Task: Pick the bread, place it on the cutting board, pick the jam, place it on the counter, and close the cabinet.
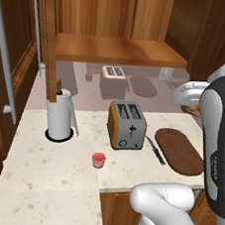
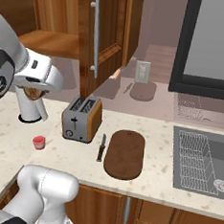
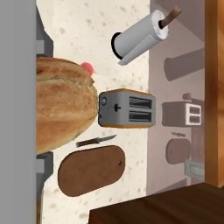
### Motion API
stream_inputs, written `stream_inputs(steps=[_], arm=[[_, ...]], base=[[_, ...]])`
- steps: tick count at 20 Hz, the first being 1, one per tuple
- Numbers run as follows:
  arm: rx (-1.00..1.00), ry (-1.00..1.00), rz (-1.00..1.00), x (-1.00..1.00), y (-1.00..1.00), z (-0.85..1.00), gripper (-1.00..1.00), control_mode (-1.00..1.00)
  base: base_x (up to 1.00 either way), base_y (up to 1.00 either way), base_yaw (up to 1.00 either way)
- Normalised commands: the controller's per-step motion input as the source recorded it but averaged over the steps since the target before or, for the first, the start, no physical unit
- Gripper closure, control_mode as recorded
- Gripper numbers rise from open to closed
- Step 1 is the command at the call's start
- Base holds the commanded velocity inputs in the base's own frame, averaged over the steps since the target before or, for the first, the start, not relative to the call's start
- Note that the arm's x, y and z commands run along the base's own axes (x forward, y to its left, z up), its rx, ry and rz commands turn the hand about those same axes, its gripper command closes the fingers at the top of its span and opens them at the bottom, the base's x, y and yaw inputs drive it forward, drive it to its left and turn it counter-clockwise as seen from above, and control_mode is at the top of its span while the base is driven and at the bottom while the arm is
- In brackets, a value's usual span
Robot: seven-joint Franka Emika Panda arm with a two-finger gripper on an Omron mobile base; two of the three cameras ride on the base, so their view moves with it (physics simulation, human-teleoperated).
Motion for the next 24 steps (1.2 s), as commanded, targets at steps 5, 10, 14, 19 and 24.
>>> stream_inputs(steps=[5,10,14,19,24], arm=[[0.0,0.15,0.0,-0.49,-0.06,-0.07,1.0,-1.0],[0.0,0.12,0.0,-0.28,-0.18,-0.13,1.0,-1.0],[0.0,0.09,0.0,-0.01,-0.27,-0.16,1.0,-1.0],[0.0,0.08,0.0,0.0,-0.33,-0.16,1.0,-1.0],[0.0,0.08,0.0,0.0,-0.34,-0.22,1.0,-1.0]], base=[[0.0,0.0,0.0],[0.0,0.0,0.0],[0.0,0.0,0.0],[0.0,0.0,0.0],[0.0,0.0,0.0]])
